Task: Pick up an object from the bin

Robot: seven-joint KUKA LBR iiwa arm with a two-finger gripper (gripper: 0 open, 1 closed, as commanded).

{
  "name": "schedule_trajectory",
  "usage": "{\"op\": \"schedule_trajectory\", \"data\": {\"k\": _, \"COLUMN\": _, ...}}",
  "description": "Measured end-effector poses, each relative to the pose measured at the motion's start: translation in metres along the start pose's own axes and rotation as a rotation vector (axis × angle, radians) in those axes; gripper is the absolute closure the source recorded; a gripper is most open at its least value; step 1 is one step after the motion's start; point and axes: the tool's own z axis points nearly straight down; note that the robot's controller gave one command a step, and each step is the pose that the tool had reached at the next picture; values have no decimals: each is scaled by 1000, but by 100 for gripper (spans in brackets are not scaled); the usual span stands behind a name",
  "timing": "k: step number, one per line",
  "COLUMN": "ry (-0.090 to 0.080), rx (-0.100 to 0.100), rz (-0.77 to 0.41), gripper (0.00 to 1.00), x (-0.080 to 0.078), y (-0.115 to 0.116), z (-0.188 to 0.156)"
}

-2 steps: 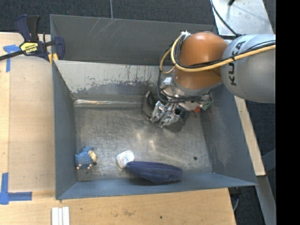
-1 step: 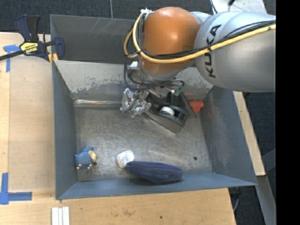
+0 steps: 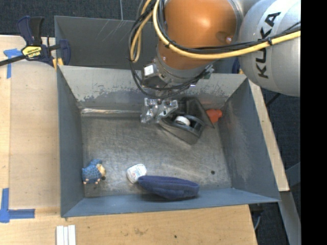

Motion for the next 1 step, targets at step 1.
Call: {"op": "schedule_trajectory", "data": {"k": 1, "ry": 5, "rx": -9, "rz": 569, "gripper": 100, "x": -68, "y": 14, "z": 86}}
